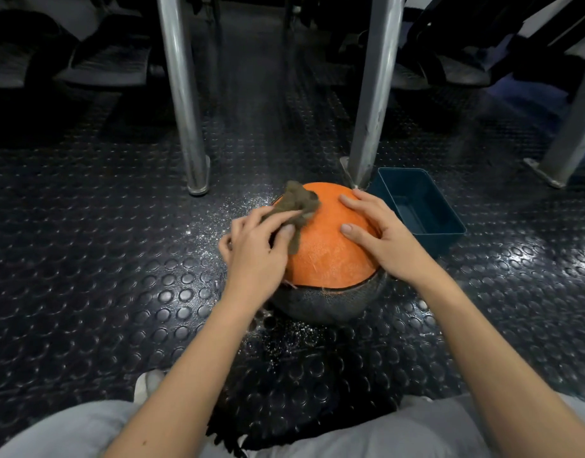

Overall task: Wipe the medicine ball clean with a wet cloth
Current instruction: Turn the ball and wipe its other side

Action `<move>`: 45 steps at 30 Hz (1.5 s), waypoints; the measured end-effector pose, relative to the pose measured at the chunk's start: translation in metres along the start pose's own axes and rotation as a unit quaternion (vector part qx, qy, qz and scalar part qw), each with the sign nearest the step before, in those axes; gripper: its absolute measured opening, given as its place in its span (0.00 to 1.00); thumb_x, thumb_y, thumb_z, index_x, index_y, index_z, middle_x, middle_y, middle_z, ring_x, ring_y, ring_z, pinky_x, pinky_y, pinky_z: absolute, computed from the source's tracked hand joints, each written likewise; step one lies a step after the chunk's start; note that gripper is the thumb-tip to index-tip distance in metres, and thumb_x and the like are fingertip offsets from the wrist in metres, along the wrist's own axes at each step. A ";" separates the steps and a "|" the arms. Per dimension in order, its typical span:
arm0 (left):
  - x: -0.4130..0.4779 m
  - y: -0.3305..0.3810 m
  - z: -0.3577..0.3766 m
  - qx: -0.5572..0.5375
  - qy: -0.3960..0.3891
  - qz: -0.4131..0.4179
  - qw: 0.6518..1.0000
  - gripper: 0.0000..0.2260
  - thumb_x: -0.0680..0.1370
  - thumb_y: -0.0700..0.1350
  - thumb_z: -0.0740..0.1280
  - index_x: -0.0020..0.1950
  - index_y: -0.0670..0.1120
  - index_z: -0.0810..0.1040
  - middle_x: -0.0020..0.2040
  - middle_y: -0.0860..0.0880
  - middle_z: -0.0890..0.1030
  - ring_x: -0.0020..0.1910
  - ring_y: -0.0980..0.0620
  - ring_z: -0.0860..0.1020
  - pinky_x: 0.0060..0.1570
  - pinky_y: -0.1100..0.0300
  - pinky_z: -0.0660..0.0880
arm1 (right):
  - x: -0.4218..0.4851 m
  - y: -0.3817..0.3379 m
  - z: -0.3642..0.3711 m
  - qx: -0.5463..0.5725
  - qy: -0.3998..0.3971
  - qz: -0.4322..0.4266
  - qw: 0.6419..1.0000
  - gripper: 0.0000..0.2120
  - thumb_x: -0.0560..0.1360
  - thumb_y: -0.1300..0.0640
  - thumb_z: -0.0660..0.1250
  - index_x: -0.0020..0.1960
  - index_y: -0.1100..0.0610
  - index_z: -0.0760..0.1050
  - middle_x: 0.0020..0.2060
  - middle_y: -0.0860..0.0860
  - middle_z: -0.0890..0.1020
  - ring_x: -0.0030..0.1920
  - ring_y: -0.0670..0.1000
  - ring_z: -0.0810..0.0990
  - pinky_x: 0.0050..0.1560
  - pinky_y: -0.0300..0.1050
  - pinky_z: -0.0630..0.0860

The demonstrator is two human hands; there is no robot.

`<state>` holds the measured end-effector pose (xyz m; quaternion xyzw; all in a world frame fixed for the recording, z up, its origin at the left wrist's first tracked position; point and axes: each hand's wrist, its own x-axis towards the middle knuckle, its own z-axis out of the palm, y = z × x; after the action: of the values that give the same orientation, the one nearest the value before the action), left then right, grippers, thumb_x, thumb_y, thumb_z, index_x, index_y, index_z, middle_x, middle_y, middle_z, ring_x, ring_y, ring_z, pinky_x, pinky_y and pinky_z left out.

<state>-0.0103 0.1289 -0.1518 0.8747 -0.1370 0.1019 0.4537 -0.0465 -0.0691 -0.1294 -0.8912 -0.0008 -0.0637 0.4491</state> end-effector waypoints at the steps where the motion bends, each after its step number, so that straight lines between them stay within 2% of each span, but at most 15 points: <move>1: 0.005 -0.008 0.000 -0.032 -0.001 -0.057 0.998 0.11 0.80 0.49 0.61 0.60 0.58 0.77 0.58 0.62 0.71 0.60 0.59 0.62 0.63 0.59 0.51 | 0.001 0.000 0.002 -0.010 0.002 -0.002 1.000 0.23 0.69 0.39 0.63 0.64 0.36 0.67 0.70 0.42 0.62 0.73 0.46 0.58 0.74 0.55 0.56; 4: 0.010 -0.020 -0.003 -0.133 0.026 -0.154 0.979 0.11 0.80 0.47 0.61 0.60 0.55 0.77 0.58 0.57 0.73 0.64 0.50 0.68 0.68 0.43 0.61 | 0.001 -0.001 0.008 -0.032 0.012 -0.010 0.999 0.26 0.70 0.40 0.62 0.67 0.42 0.67 0.70 0.41 0.62 0.73 0.47 0.57 0.74 0.53 0.55; 6: 0.004 -0.013 -0.001 -0.095 0.031 -0.139 0.985 0.11 0.80 0.48 0.61 0.61 0.55 0.77 0.58 0.58 0.72 0.64 0.52 0.66 0.69 0.48 0.57 | 0.001 -0.002 0.009 -0.032 0.015 -0.008 0.999 0.27 0.70 0.40 0.62 0.68 0.44 0.68 0.70 0.41 0.62 0.73 0.47 0.57 0.73 0.52 0.54; 8: -0.006 0.003 0.001 -0.018 0.026 -0.033 0.999 0.11 0.80 0.50 0.61 0.60 0.57 0.78 0.58 0.61 0.70 0.60 0.57 0.62 0.62 0.59 0.52 | 0.000 -0.001 0.009 -0.029 0.022 -0.006 0.999 0.26 0.70 0.40 0.62 0.68 0.44 0.68 0.71 0.43 0.62 0.73 0.47 0.58 0.73 0.51 0.55; 11: -0.015 0.017 0.007 0.055 0.021 0.122 0.991 0.12 0.77 0.52 0.61 0.57 0.60 0.79 0.58 0.61 0.73 0.58 0.57 0.63 0.57 0.58 0.52 | 0.001 0.000 0.006 -0.031 0.028 -0.008 0.999 0.25 0.70 0.40 0.61 0.67 0.42 0.67 0.72 0.46 0.63 0.73 0.47 0.58 0.74 0.52 0.55; 14: 0.001 -0.001 0.004 0.009 0.009 0.012 1.000 0.11 0.80 0.49 0.62 0.60 0.58 0.78 0.57 0.60 0.71 0.59 0.58 0.63 0.63 0.57 0.55 | 0.001 0.000 0.003 -0.021 0.016 0.008 1.000 0.26 0.70 0.40 0.62 0.67 0.41 0.67 0.70 0.41 0.62 0.73 0.47 0.57 0.73 0.53 0.55; 16: 0.010 -0.015 -0.001 -0.103 0.009 -0.096 0.990 0.12 0.80 0.45 0.62 0.61 0.51 0.78 0.57 0.54 0.73 0.63 0.50 0.68 0.68 0.50 0.61 | 0.001 0.000 0.004 -0.019 0.015 0.011 1.000 0.27 0.70 0.39 0.62 0.68 0.42 0.67 0.69 0.40 0.61 0.73 0.47 0.57 0.73 0.54 0.56; 19: 0.006 -0.012 -0.001 -0.116 0.021 -0.133 0.984 0.12 0.80 0.45 0.62 0.62 0.50 0.78 0.57 0.52 0.73 0.63 0.48 0.68 0.66 0.53 0.63 | 0.002 0.000 0.005 -0.020 0.019 0.007 1.000 0.27 0.70 0.39 0.62 0.68 0.42 0.68 0.69 0.40 0.62 0.73 0.47 0.57 0.73 0.55 0.56; 23: -0.019 0.015 0.005 -0.002 0.003 0.066 0.998 0.16 0.77 0.55 0.58 0.59 0.56 0.80 0.58 0.56 0.75 0.56 0.53 0.64 0.57 0.55 0.60 | 0.002 0.003 0.002 -0.007 0.027 0.000 1.000 0.24 0.70 0.41 0.62 0.66 0.41 0.68 0.72 0.45 0.63 0.73 0.46 0.59 0.73 0.54 0.57; 25: -0.020 0.018 0.007 0.030 -0.014 0.099 0.995 0.16 0.76 0.56 0.57 0.59 0.58 0.79 0.59 0.57 0.74 0.55 0.55 0.63 0.57 0.54 0.60 | 0.001 0.004 -0.001 -0.005 0.028 0.001 1.000 0.23 0.70 0.42 0.62 0.65 0.41 0.68 0.72 0.47 0.63 0.72 0.45 0.60 0.74 0.52 0.57; 32: 0.006 -0.010 0.001 -0.135 0.015 -0.130 0.982 0.11 0.79 0.43 0.63 0.61 0.49 0.79 0.56 0.52 0.74 0.62 0.47 0.69 0.66 0.48 0.64 | 0.002 0.003 -0.001 -0.003 0.028 0.014 1.000 0.24 0.71 0.41 0.62 0.66 0.41 0.67 0.72 0.46 0.63 0.71 0.45 0.60 0.73 0.51 0.58; 34: -0.003 -0.001 0.003 -0.088 0.014 -0.055 0.995 0.11 0.79 0.44 0.64 0.60 0.50 0.80 0.57 0.51 0.74 0.60 0.47 0.68 0.64 0.52 0.64 | 0.003 0.003 -0.001 -0.003 0.031 0.014 0.999 0.24 0.71 0.41 0.62 0.66 0.41 0.67 0.72 0.46 0.63 0.71 0.45 0.60 0.73 0.50 0.58; 37: -0.021 0.017 0.008 0.023 -0.024 0.132 0.991 0.13 0.77 0.50 0.61 0.58 0.56 0.81 0.58 0.54 0.76 0.57 0.51 0.65 0.57 0.53 0.60 | 0.002 0.004 -0.002 -0.004 0.040 0.003 0.999 0.22 0.71 0.43 0.61 0.64 0.42 0.67 0.72 0.48 0.64 0.71 0.45 0.61 0.73 0.48 0.57; 39: -0.019 0.016 0.008 0.061 -0.032 0.174 0.982 0.14 0.77 0.52 0.60 0.58 0.57 0.80 0.59 0.54 0.76 0.57 0.52 0.64 0.55 0.53 0.60 | 0.002 0.004 -0.004 -0.006 0.038 0.006 0.999 0.22 0.71 0.43 0.61 0.64 0.42 0.67 0.72 0.49 0.64 0.71 0.44 0.61 0.72 0.44 0.57; 45: 0.006 -0.013 -0.008 -0.003 0.003 -0.050 0.999 0.13 0.80 0.42 0.63 0.62 0.50 0.78 0.56 0.55 0.71 0.59 0.50 0.65 0.57 0.65 0.57 | 0.002 0.005 -0.005 0.003 0.044 0.024 0.999 0.25 0.71 0.42 0.61 0.67 0.44 0.67 0.72 0.48 0.63 0.71 0.45 0.61 0.72 0.46 0.58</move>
<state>-0.0008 0.1421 -0.1557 0.8787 -0.0920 0.0809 0.4615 -0.0444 -0.0761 -0.1307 -0.8862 0.0403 -0.0922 0.4523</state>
